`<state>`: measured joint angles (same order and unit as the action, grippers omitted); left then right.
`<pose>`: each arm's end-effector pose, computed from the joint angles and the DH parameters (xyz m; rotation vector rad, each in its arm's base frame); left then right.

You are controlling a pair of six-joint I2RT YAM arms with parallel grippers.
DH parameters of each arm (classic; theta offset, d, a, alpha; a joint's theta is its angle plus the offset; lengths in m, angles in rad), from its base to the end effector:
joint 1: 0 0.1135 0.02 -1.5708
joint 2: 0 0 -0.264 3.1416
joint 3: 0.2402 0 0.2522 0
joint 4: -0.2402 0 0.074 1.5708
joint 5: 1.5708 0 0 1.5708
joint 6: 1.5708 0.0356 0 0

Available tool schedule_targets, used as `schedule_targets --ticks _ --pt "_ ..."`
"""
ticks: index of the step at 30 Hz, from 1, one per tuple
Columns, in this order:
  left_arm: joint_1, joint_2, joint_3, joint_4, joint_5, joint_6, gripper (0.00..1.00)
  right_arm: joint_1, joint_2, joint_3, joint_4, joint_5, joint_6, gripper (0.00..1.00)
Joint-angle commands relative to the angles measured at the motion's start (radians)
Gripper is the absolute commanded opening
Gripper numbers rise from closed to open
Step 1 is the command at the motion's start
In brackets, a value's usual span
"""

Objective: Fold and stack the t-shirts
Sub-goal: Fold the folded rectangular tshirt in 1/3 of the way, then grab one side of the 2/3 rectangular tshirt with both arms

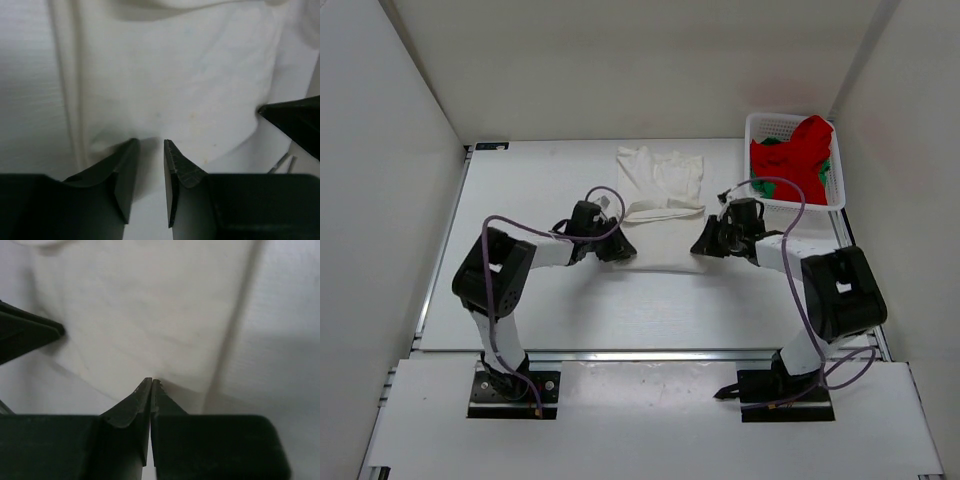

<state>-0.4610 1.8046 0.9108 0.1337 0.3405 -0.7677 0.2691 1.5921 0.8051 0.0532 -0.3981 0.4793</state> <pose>0.3165 -0.1705 0.1429 -0.1992 2.4934 -0.9675 0.3052 0.0985 0.1748 0.0372 2.3811 0.8310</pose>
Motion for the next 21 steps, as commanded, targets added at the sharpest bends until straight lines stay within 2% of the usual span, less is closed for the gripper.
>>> schedule_targets --ticks 1,5,7,11,17,21 --pt "0.042 0.035 -0.053 0.027 0.014 -0.019 0.39 -0.01 0.063 -0.026 0.022 -0.008 0.002 0.0" --pt "0.033 -0.066 -0.217 0.053 0.002 0.007 0.38 0.047 0.023 -0.16 0.027 0.041 0.033 0.0" --pt "0.025 -0.134 -0.353 0.088 -0.011 0.001 0.37 0.083 -0.058 -0.251 0.056 0.08 0.065 0.0" --pt "-0.005 -0.296 -0.521 0.118 -0.006 -0.019 0.4 0.163 -0.204 -0.38 0.017 0.139 0.097 0.0" --pt "-0.041 -0.454 -0.443 0.003 -0.008 -0.019 0.42 0.144 -0.415 -0.317 -0.13 0.151 0.053 0.03" --pt "-0.041 -0.521 -0.374 -0.074 -0.017 0.01 0.44 0.111 -0.474 -0.302 -0.127 0.101 0.056 0.09"
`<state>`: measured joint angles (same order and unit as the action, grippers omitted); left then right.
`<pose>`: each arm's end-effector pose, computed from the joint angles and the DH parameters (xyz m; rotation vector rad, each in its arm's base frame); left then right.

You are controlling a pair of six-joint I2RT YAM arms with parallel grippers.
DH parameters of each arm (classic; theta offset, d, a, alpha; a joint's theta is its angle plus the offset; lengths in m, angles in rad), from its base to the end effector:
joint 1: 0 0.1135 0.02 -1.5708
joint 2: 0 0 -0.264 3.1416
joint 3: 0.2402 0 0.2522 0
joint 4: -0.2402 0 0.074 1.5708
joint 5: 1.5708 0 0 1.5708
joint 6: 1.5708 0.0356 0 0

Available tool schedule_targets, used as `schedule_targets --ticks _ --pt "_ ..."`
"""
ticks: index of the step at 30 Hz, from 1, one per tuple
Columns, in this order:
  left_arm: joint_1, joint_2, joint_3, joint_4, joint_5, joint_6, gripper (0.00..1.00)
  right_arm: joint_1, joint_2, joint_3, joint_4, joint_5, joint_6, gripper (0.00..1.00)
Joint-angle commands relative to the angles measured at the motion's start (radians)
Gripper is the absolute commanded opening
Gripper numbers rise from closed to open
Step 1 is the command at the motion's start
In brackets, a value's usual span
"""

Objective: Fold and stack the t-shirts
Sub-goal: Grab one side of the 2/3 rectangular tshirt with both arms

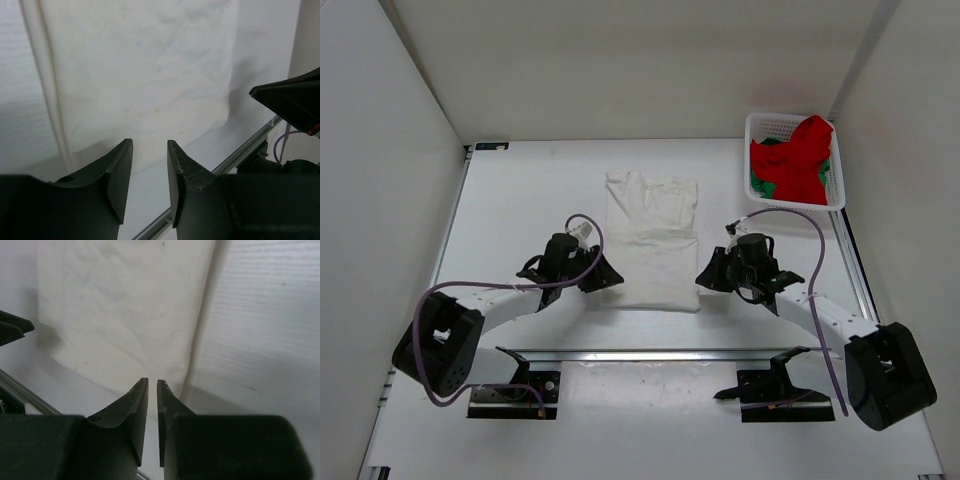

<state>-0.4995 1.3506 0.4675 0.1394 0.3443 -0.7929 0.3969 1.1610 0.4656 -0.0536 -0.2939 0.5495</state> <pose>0.2078 -0.1271 0.1471 -0.1762 2.4940 -1.0049 0.1994 0.0947 0.1712 0.0289 2.4236 0.7989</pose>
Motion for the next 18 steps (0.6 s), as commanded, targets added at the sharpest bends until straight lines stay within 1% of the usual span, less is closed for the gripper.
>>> schedule_targets --ticks 1,3,4,6,7,8,9,11,14,16,17,18 --pt "-0.007 -0.073 0.075 -0.099 -0.033 0.062 0.45 -0.012 -0.044 0.025 -0.006 -0.016 -0.007 0.13" --pt "0.001 -0.108 0.05 -0.185 -0.07 0.107 0.48 -0.007 -0.07 -0.004 -0.009 -0.005 -0.004 0.19" --pt "-0.002 -0.114 0.042 -0.21 -0.097 0.128 0.5 0.0 -0.076 -0.028 -0.006 -0.011 0.003 0.25" --pt "0.031 -0.152 -0.01 -0.247 -0.114 0.159 0.54 0.006 -0.095 -0.076 -0.003 -0.013 0.006 0.3" --pt "0.029 -0.162 -0.033 -0.267 -0.135 0.175 0.57 0.01 -0.101 -0.097 0.006 -0.005 0.013 0.35" --pt "0.032 -0.177 -0.049 -0.273 -0.149 0.176 0.61 0.014 -0.101 -0.117 0.011 -0.016 0.021 0.39" --pt "0.038 -0.189 -0.071 -0.265 -0.148 0.172 0.64 0.016 -0.101 -0.136 0.017 -0.031 0.026 0.4" --pt "0.033 -0.179 -0.104 -0.241 -0.134 0.164 0.66 0.022 -0.092 -0.157 0.035 -0.037 0.036 0.45" --pt "0.023 -0.143 -0.116 -0.201 -0.114 0.146 0.67 0.007 -0.069 -0.18 0.072 -0.051 0.041 0.47" --pt "0.007 -0.107 -0.112 -0.178 -0.111 0.136 0.63 0.006 -0.044 -0.186 0.1 -0.077 0.047 0.47" --pt "-0.005 -0.102 -0.112 -0.167 -0.119 0.132 0.61 0.005 -0.041 -0.185 0.104 -0.077 0.05 0.44" --pt "-0.008 -0.091 -0.11 -0.164 -0.111 0.127 0.56 0.011 -0.026 -0.183 0.103 -0.083 0.05 0.42"
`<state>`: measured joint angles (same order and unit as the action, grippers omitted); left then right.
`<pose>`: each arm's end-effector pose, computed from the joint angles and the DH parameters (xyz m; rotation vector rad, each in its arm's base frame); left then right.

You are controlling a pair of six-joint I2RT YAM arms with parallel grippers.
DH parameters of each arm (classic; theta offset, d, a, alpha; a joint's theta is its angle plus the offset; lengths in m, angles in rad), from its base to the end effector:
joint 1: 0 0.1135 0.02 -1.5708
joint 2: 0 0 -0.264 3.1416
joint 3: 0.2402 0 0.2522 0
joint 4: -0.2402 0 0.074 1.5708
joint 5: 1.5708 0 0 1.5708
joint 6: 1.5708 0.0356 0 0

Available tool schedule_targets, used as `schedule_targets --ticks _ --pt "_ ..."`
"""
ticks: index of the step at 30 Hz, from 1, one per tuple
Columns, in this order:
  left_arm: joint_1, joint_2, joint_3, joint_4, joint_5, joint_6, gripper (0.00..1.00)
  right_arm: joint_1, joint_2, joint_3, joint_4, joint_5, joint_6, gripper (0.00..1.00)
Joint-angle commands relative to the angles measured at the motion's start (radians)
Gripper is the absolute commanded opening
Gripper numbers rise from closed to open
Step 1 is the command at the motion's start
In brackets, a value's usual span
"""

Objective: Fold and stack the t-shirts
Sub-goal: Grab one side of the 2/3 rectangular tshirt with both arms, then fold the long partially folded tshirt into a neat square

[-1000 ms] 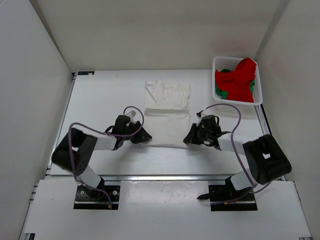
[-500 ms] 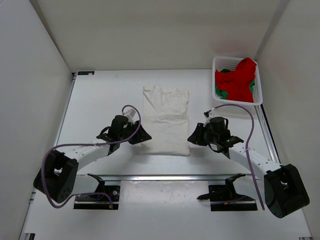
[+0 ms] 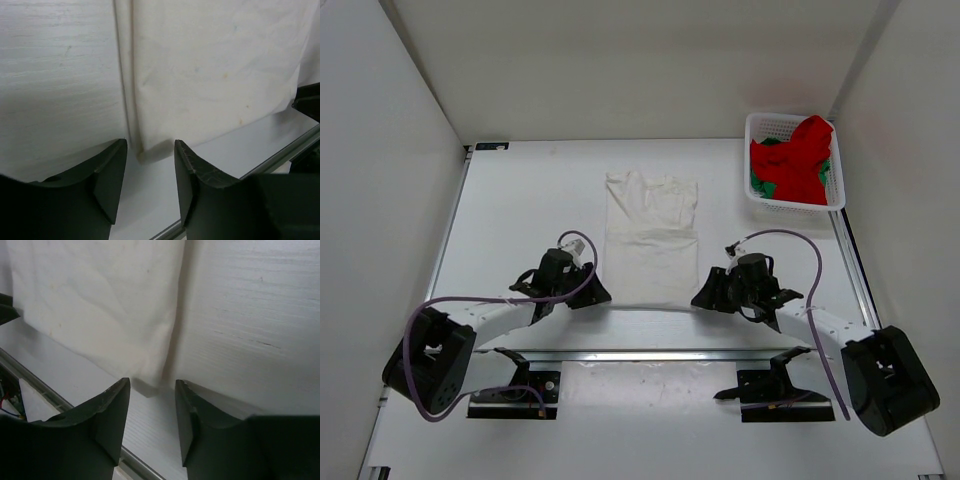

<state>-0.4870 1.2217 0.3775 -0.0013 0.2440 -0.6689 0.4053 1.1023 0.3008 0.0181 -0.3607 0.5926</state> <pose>0.1809 -0.1055 0.1371 -0.1134 2.5497 -0.7903 0.1700 0.0866 0.1391 0.0448 2.4776 0.8867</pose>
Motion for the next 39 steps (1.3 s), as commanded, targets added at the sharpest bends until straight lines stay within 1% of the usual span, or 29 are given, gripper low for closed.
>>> schedule_targets --ticks 1,3,4,7,8,9,10,11,12,13,14,16,18,19,20,21,23,24,26,27,29,30,32,34,35,36,37,38,39 --pt "-0.027 0.041 -0.025 -0.029 -0.008 0.003 0.53 0.006 0.045 -0.009 0.043 -0.029 0.015 0.39" --pt "-0.022 0.033 -0.025 -0.025 -0.006 0.005 0.45 0.02 0.06 -0.011 0.06 -0.04 0.024 0.36" --pt "-0.015 0.033 -0.028 -0.029 0.0 0.006 0.44 0.01 0.065 -0.012 0.077 -0.056 0.03 0.36" --pt "-0.01 0.016 -0.025 -0.035 -0.003 0.011 0.38 0.013 0.093 -0.006 0.098 -0.073 0.042 0.27" --pt "-0.013 0.013 -0.023 -0.035 -0.002 0.005 0.36 0.023 0.099 -0.002 0.101 -0.076 0.038 0.23" --pt "-0.012 0.012 -0.025 -0.035 0.009 0.006 0.32 0.02 0.099 0.003 0.105 -0.078 0.036 0.16" --pt "-0.016 0.009 -0.025 -0.034 0.011 0.006 0.25 0.023 0.103 0.006 0.109 -0.072 0.039 0.12" --pt "-0.018 0.006 -0.026 -0.034 0.017 0.0 0.23 0.027 0.093 0.006 0.111 -0.075 0.044 0.06" --pt "-0.022 0.002 -0.026 -0.035 0.027 -0.004 0.17 0.035 0.087 0.009 0.114 -0.075 0.047 0.02" --pt "-0.028 -0.016 -0.034 -0.04 0.035 -0.006 0.08 0.044 0.065 -0.003 0.102 -0.057 0.052 0.0" --pt "-0.047 -0.037 -0.04 -0.052 0.044 -0.005 0.05 0.059 0.044 -0.002 0.083 -0.034 0.058 0.0" --pt "-0.064 -0.092 -0.052 -0.098 0.018 -0.001 0.01 0.09 -0.004 -0.018 0.05 -0.005 0.084 0.0" --pt "-0.074 -0.195 -0.072 -0.187 0.0 0.014 0.0 0.171 -0.065 -0.035 -0.01 0.037 0.113 0.0" --pt "-0.09 -0.221 -0.074 -0.236 -0.043 0.032 0.0 0.222 -0.115 -0.038 -0.064 0.073 0.139 0.0" --pt "-0.103 -0.278 -0.052 -0.315 -0.069 0.07 0.0 0.246 -0.166 -0.034 -0.125 0.116 0.154 0.0" --pt "-0.104 -0.324 -0.029 -0.394 -0.078 0.086 0.0 0.303 -0.194 -0.031 -0.159 0.143 0.171 0.0" --pt "-0.091 -0.391 0.015 -0.484 -0.063 0.092 0.0 0.37 -0.283 0.007 -0.291 0.216 0.193 0.0" --pt "-0.105 -0.419 0.052 -0.521 -0.071 0.085 0.0 0.391 -0.321 0.012 -0.335 0.232 0.2 0.0" --pt "-0.094 -0.435 0.11 -0.548 -0.062 0.075 0.0 0.373 -0.354 0.073 -0.372 0.23 0.178 0.0" --pt "-0.067 -0.42 0.151 -0.539 -0.049 0.077 0.0 0.334 -0.358 0.092 -0.382 0.204 0.15 0.0" --pt "-0.021 -0.372 0.224 -0.49 0.015 0.08 0.0 0.198 -0.328 0.173 -0.366 0.149 0.067 0.0" --pt "-0.009 -0.331 0.282 -0.465 0.029 0.081 0.0 0.164 -0.284 0.191 -0.359 0.094 0.035 0.0" --pt "0.004 -0.246 0.377 -0.418 0.029 0.078 0.0 0.036 -0.217 0.317 -0.34 0.036 -0.045 0.01" --pt "0.01 -0.127 0.505 -0.376 -0.015 0.084 0.0 -0.034 -0.089 0.429 -0.331 -0.01 -0.109 0.0" --pt "0.031 -0.057 0.576 -0.362 -0.002 0.094 0.0 -0.078 -0.015 0.502 -0.326 -0.018 -0.129 0.0" --pt "0.048 -0.022 0.607 -0.35 0.003 0.088 0.0 -0.104 0.023 0.579 -0.317 -0.044 -0.154 0.0" --pt "0.088 0.063 0.665 -0.336 0.005 0.086 0.0 -0.134 0.112 0.618 -0.31 -0.081 -0.165 0.0" --pt "0.094 0.14 0.693 -0.321 -0.011 0.088 0.0 -0.164 0.155 0.689 -0.3 -0.089 -0.178 0.0" --pt "0.122 0.183 0.756 -0.318 -0.018 0.083 0.0 -0.184 0.244 0.774 -0.305 -0.102 -0.191 0.0"
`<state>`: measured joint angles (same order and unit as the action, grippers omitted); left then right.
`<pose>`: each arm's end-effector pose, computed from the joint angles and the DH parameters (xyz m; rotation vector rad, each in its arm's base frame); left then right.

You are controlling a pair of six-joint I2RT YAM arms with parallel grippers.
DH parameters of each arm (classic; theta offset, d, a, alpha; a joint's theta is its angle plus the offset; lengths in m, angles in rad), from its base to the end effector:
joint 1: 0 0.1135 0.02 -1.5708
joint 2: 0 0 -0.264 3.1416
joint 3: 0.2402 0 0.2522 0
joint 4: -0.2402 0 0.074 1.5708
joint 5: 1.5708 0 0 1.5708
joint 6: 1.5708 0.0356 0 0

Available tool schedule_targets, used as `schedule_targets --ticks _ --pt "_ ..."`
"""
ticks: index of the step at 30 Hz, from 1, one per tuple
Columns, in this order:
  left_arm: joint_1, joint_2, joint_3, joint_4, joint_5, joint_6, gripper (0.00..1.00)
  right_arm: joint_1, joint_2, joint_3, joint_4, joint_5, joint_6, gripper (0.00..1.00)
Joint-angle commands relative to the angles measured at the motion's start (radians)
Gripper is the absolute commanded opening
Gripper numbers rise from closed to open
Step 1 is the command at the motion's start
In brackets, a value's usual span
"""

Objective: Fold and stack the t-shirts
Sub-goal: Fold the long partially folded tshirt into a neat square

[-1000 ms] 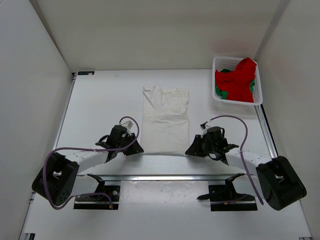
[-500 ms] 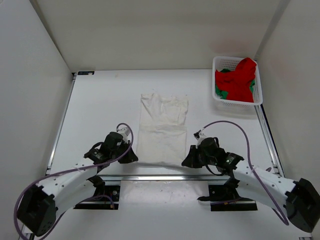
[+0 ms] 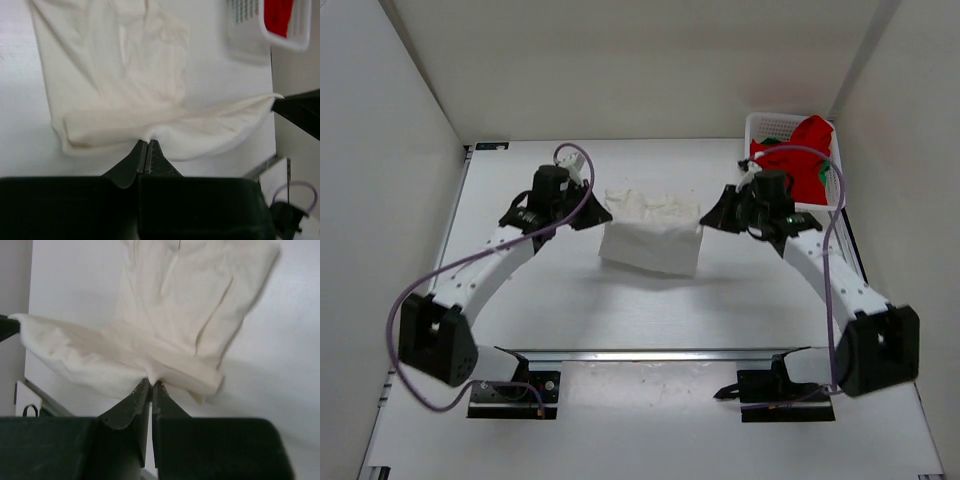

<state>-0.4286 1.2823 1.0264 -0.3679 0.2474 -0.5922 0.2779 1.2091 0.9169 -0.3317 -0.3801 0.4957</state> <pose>0.2557 -0.1264 0.2992 -0.0418 2.3017 -0.8243 0.2515 0.0855 0.2848 0.0243 2.2733 0.8403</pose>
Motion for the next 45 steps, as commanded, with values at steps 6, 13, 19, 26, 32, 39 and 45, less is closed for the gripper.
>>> schedule_targets --ticks 6,13,19,26,32,39,45 --pt "0.166 0.585 0.455 -0.001 -0.062 0.011 0.0 -0.115 0.558 0.486 0.043 -0.114 -0.117 0.0" --pt "0.211 0.868 0.774 -0.058 -0.011 -0.017 0.28 -0.14 0.866 0.789 -0.05 -0.06 -0.121 0.03" --pt "0.212 0.798 0.743 0.041 -0.013 -0.063 0.49 -0.128 0.847 0.841 -0.102 0.01 -0.135 0.48" --pt "0.11 0.508 0.321 0.251 -0.045 -0.081 0.48 -0.019 0.578 0.408 0.107 0.052 -0.074 0.35" --pt "0.062 0.617 0.16 0.274 -0.02 -0.083 0.45 0.044 0.645 0.287 0.192 -0.026 -0.054 0.08" --pt "0.067 0.54 -0.175 0.437 0.015 -0.119 0.4 0.093 0.584 0.019 0.312 0.024 0.0 0.0" --pt "0.067 0.292 -0.448 0.463 0.047 -0.123 0.41 0.159 0.42 -0.202 0.367 0.046 0.032 0.0"
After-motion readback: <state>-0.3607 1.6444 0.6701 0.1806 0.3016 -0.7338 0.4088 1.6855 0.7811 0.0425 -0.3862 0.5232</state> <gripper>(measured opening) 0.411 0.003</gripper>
